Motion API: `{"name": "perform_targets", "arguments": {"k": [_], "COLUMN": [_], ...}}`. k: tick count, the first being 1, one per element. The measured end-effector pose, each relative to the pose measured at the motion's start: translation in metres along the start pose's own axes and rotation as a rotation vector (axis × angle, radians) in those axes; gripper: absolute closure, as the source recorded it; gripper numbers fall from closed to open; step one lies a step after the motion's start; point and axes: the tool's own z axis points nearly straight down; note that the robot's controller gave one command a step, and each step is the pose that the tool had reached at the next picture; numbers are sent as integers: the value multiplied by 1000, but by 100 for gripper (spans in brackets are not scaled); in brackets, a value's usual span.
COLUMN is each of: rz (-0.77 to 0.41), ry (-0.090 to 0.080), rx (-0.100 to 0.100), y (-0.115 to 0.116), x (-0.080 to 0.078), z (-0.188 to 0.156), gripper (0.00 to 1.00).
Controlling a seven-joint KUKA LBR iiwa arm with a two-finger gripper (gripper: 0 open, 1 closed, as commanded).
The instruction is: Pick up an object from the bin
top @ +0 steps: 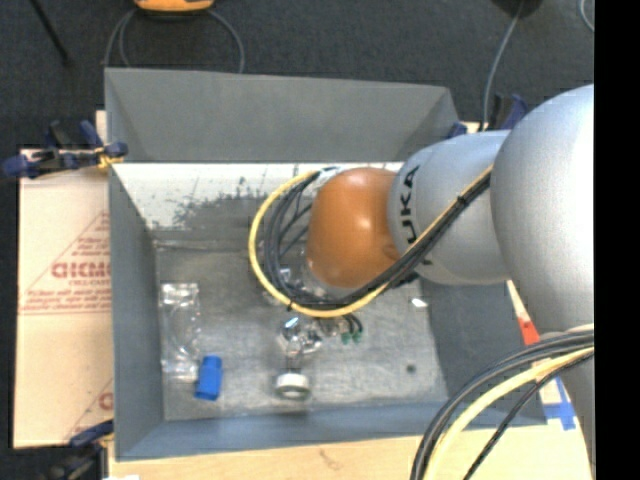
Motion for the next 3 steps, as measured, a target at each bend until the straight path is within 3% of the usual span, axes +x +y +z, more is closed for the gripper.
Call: {"name": "perform_targets", "arguments": {"k": [1, 2, 3], "rz": [35, -192, -189], "ry": [0, -10, -10], "rx": [0, 7, 4], "y": [-59, -40, -38], "x": [-30, -9, -10], "z": [-1, -2, -4], "gripper": [0, 0, 100]}}
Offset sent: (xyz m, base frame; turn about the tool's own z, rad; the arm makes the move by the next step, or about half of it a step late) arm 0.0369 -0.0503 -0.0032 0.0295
